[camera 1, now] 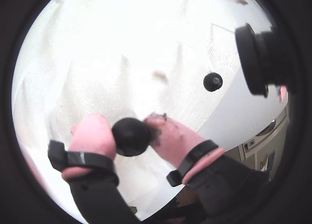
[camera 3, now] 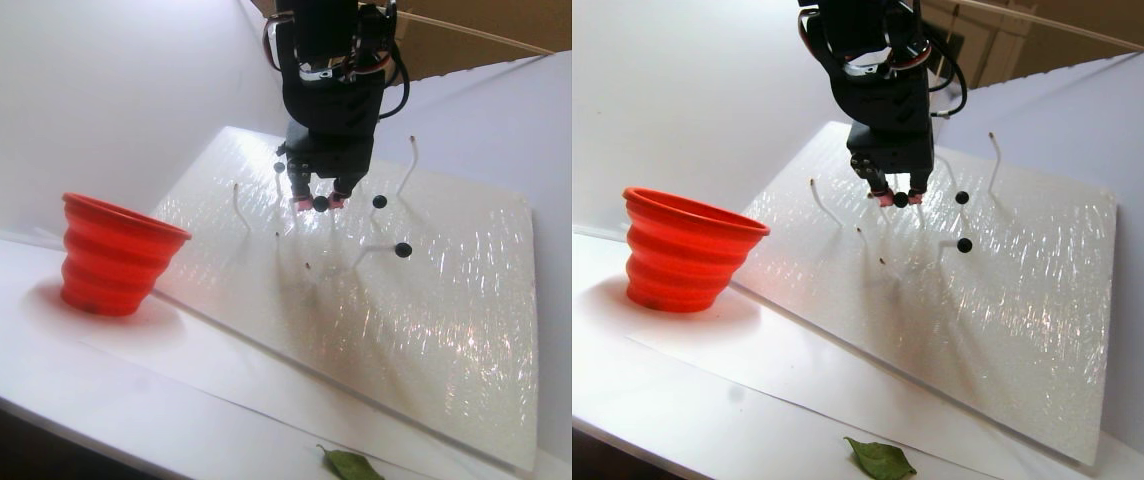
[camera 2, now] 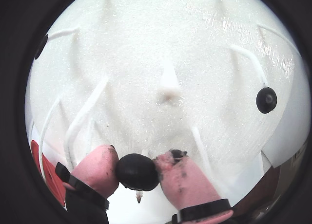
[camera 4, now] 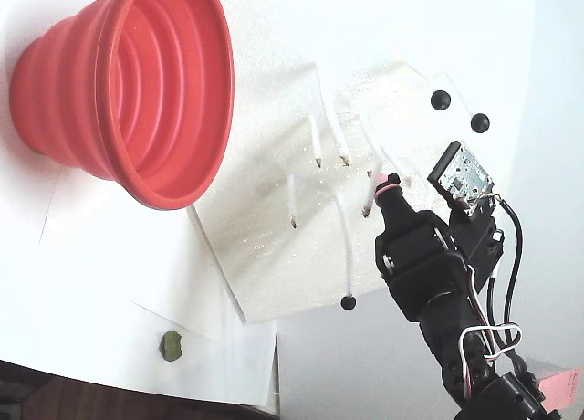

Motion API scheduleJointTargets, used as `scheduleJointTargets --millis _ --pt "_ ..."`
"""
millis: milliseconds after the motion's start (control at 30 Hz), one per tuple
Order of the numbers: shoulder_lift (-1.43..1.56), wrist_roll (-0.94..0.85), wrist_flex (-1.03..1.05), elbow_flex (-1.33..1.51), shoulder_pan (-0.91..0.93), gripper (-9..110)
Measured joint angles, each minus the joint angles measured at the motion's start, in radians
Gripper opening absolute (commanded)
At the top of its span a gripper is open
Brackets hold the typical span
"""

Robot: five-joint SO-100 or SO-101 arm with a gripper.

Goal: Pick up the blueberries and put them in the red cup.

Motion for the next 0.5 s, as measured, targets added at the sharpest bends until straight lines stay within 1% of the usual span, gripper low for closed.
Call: scheduleJointTargets --millis 500 --pt "0.140 0.000 0.000 0.101 -0.034 14"
